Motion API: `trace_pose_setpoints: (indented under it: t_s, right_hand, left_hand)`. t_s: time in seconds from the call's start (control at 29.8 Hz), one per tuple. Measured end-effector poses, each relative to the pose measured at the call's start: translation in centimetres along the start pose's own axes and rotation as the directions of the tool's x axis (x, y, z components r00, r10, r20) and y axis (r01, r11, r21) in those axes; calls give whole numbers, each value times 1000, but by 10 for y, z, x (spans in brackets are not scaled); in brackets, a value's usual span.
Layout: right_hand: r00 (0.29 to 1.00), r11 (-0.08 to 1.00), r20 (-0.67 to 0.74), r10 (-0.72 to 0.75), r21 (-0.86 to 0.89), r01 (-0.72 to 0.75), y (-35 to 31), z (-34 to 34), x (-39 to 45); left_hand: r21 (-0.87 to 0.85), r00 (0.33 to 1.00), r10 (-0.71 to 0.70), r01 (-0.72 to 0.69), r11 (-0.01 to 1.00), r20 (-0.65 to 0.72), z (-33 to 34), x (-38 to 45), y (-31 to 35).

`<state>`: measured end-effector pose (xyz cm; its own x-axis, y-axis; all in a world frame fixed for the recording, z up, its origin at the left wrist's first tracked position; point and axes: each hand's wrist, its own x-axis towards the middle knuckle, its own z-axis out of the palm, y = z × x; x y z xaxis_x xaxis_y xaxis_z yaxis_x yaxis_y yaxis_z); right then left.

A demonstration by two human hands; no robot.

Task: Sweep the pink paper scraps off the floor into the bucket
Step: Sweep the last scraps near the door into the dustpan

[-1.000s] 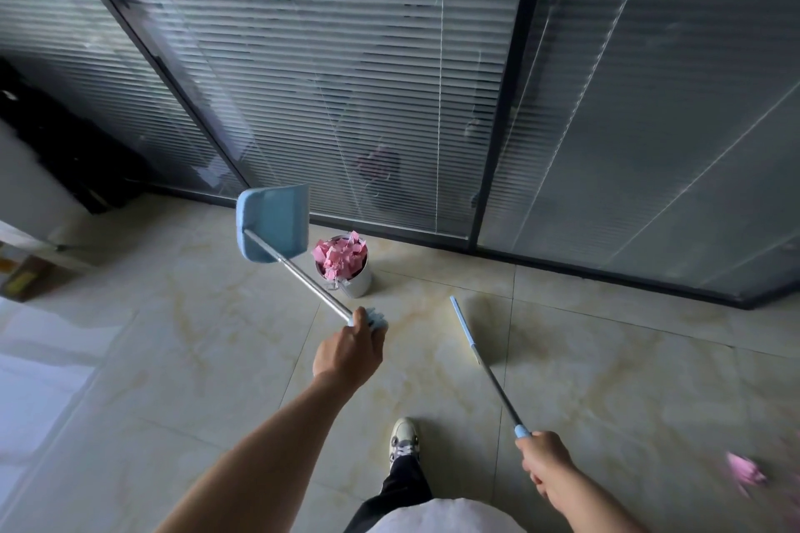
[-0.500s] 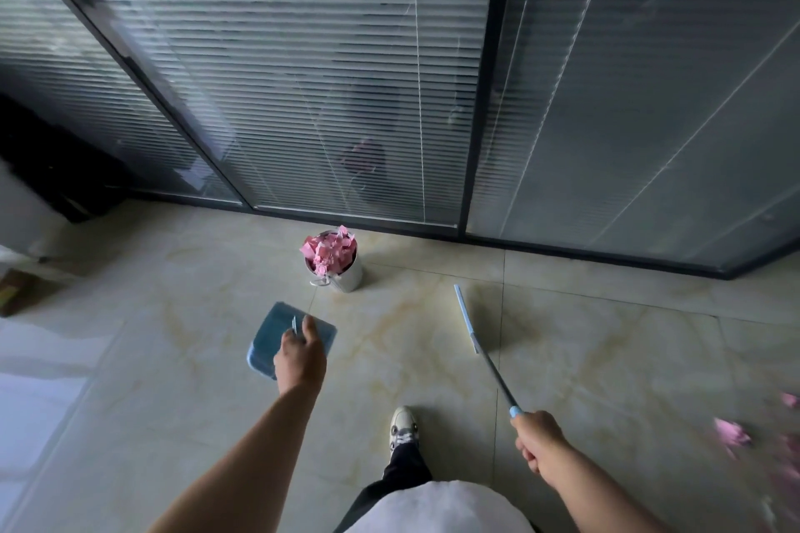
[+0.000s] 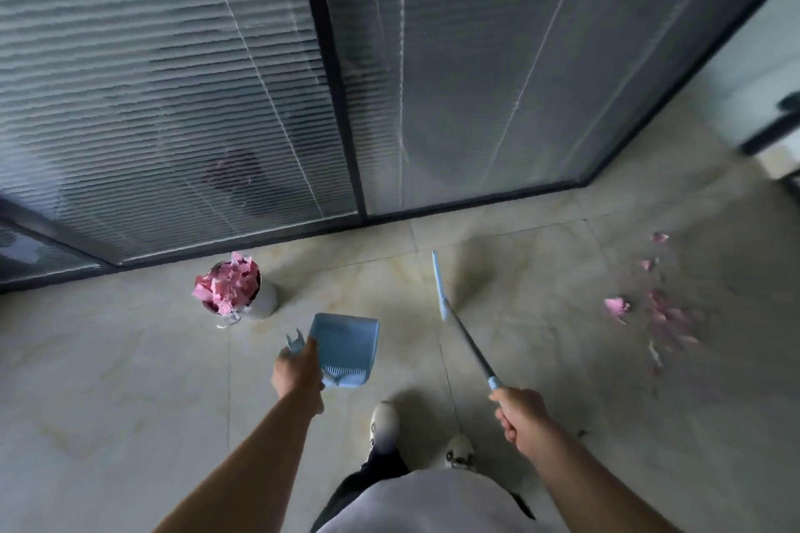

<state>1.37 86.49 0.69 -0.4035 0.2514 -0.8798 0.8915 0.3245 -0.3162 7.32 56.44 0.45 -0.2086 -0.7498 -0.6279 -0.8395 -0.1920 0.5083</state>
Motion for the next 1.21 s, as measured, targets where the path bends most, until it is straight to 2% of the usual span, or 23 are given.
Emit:
trace_pose_setpoints:
  t_s: [0.13,0.23,0.37,0.47,0.54,0.67,0.84,1.01,1.21]
  right_hand:
    - [998,993,-59,31,111,-24,12,-23,-3]
    - [990,963,-125,64,270,-29,24,-51,-4]
    - [982,932,-184,42,361,28,43,-75,-13]
    - [991,912,-91,102,407,-56,64,-101,-6]
    - [986,876,-17,169,461,-142,72,-120,5]
    - [977,837,-100,191,536,-109,86,-163,38]
    - [967,813,-128,222,572,-111,104,-236,79]
    - [954,758,-94,286,631,-166,118,-317,101]
    - [911,669,-79,405,705,-236,125,-357,121]
  left_hand:
    - [37,990,65,-70,997,124,32,-10,31]
    - [49,960,133,-149,988,246,78,-25,58]
    - [101,923,180,-226,969,340,130,-46,76]
    - [103,891,227,-288,952,394,169,-90,100]
    - [124,874,271,-346,930,403,191,-116,114]
    - [171,836,318,-429,887,447,242,-162,131]
    - [229,824,331,-470,852,459,317,-227,148]
    - [267,786,389,-554,789,481,374,-274,151]
    - [322,744,402,-618,717,533,425,-290,172]
